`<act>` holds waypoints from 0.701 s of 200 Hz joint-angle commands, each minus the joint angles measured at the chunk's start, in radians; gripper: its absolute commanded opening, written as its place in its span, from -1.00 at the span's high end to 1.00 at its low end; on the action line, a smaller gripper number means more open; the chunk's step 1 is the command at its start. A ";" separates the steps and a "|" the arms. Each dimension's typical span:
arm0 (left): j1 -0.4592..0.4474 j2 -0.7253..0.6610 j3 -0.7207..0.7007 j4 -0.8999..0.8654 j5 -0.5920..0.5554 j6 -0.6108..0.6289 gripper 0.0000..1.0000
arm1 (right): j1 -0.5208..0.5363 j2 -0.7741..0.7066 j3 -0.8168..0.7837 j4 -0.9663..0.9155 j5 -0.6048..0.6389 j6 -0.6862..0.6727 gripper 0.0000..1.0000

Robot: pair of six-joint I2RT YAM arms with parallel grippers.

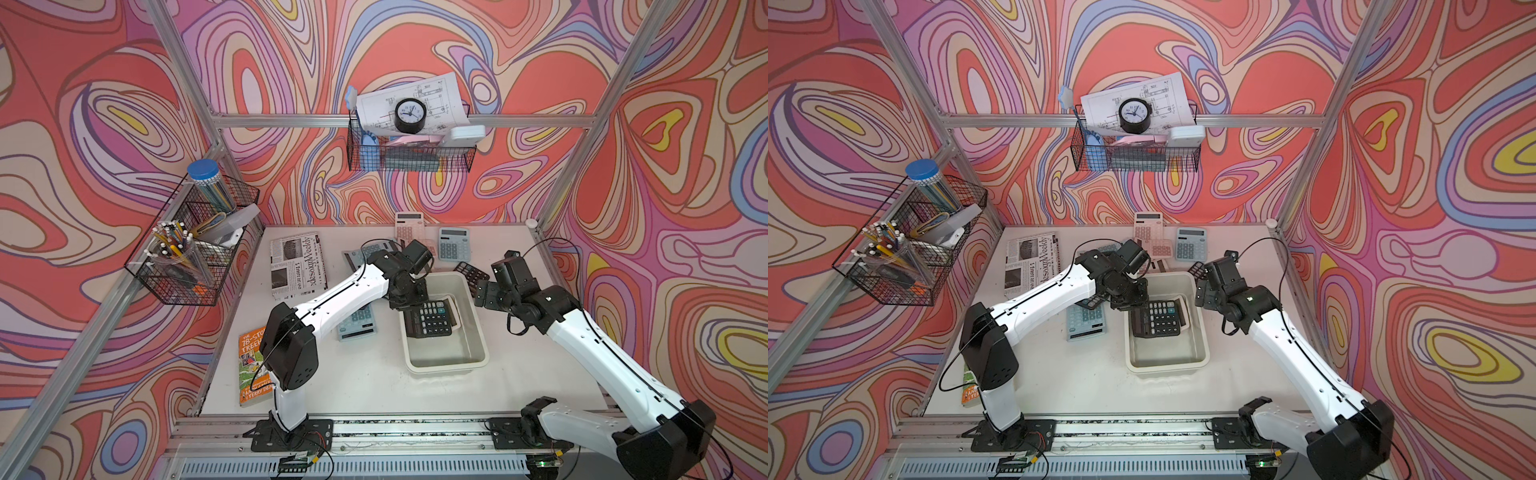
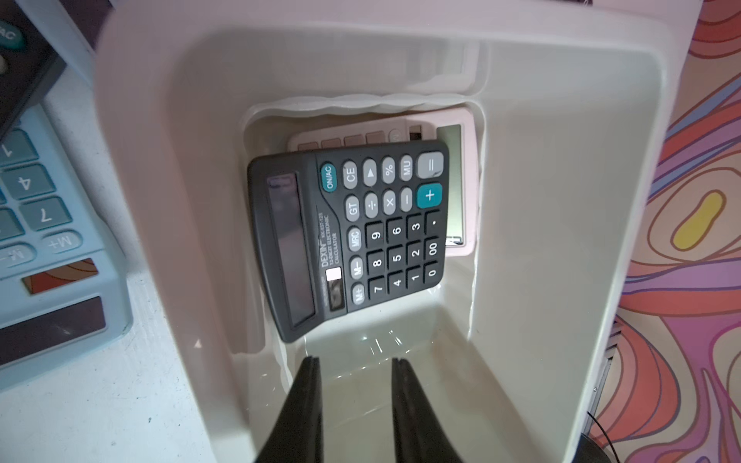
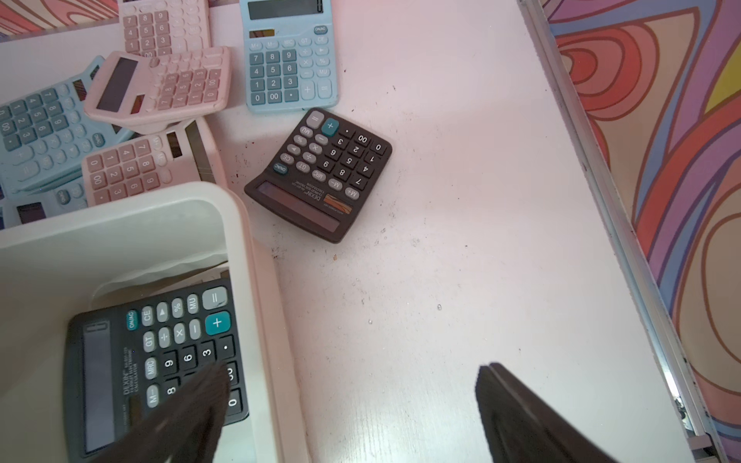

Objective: Put the calculator in the storage box
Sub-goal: Place the calculator in the storage box, then pick up the calculator at the center of the board.

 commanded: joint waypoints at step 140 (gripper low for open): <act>0.033 -0.470 -0.395 0.044 -0.221 0.039 -0.67 | -0.004 -0.120 0.012 0.059 -0.396 -0.141 -0.96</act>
